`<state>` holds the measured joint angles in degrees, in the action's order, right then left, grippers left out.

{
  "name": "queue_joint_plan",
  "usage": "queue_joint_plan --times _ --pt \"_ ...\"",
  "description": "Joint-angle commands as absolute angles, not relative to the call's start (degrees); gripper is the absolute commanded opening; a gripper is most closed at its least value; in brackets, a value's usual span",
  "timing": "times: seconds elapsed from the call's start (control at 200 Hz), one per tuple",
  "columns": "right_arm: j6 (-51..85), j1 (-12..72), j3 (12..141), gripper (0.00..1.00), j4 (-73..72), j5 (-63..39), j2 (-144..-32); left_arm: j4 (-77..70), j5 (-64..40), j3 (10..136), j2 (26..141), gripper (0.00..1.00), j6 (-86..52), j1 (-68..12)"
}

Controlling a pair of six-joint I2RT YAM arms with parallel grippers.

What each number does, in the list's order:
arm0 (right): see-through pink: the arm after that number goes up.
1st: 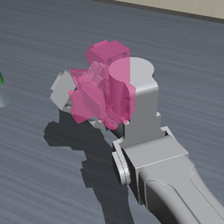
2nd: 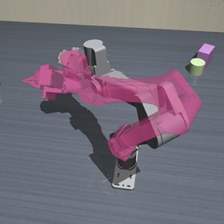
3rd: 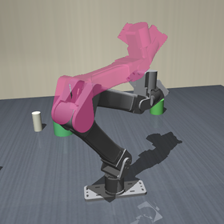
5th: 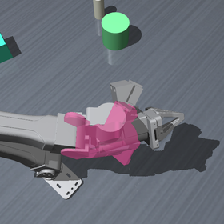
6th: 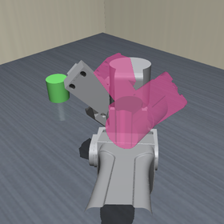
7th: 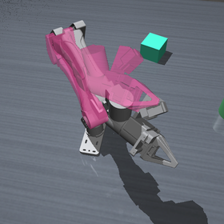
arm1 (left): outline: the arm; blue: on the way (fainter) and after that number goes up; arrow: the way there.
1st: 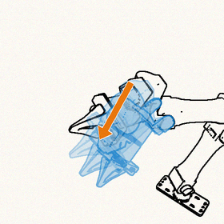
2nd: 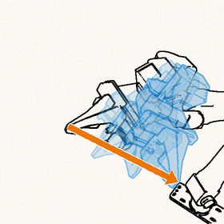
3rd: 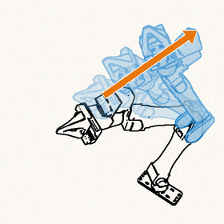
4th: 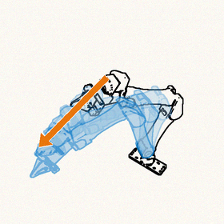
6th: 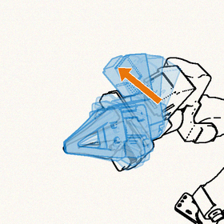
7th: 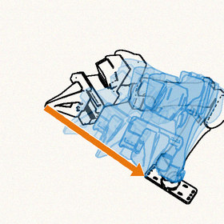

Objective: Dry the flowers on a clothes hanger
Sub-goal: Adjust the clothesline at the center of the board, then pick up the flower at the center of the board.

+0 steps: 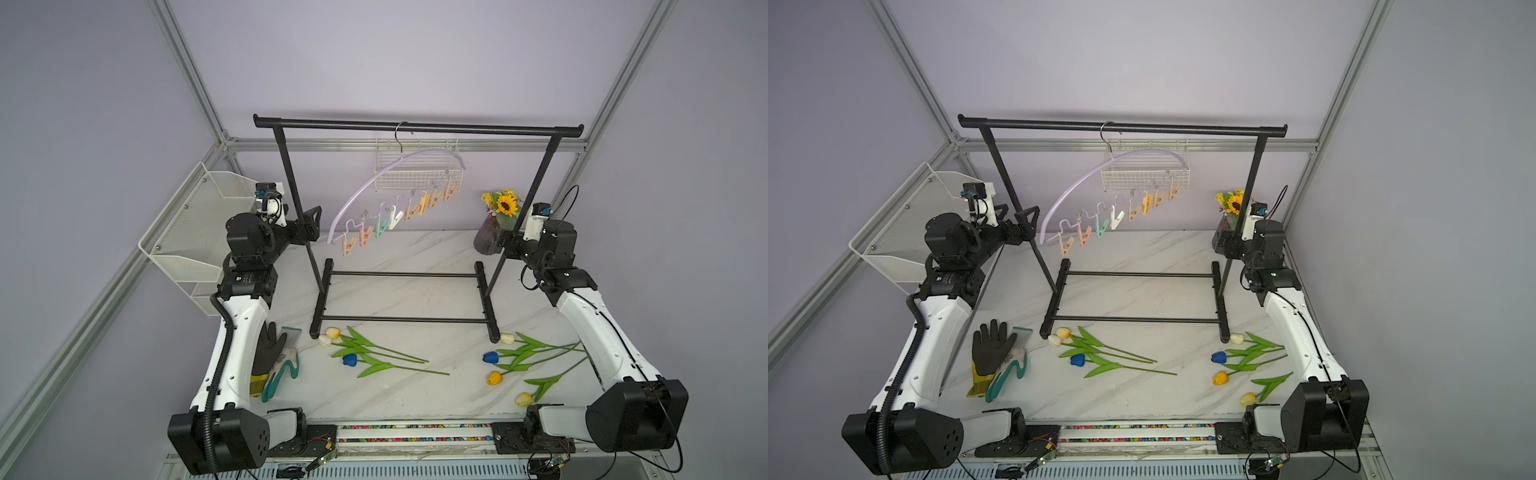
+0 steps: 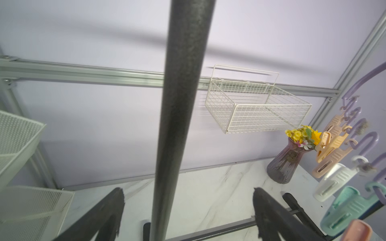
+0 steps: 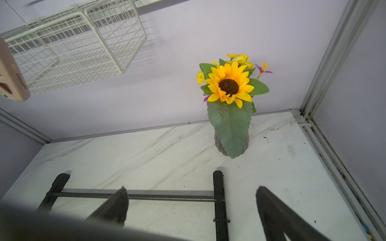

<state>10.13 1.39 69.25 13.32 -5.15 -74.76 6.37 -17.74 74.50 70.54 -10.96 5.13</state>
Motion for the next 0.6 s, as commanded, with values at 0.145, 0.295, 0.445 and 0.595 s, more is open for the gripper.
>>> queue_joint_plan --times 0.145,0.295,0.445,0.595 --pt "17.1 1.8 65.8 0.97 20.0 -5.8 -68.3 11.0 -3.5 64.8 60.8 0.9 -19.3 5.2" --pt "19.8 1.9 63.9 0.97 23.4 -7.8 -65.7 11.1 -4.0 55.5 55.1 0.82 -29.4 4.7" --pt "22.3 1.9 60.5 0.95 25.2 -11.7 -62.5 17.8 -1.2 50.1 51.9 0.77 -33.8 2.5" --pt "24.4 1.8 57.5 0.92 26.3 -14.5 -59.5 24.2 0.4 46.7 50.0 0.75 -36.6 0.0"
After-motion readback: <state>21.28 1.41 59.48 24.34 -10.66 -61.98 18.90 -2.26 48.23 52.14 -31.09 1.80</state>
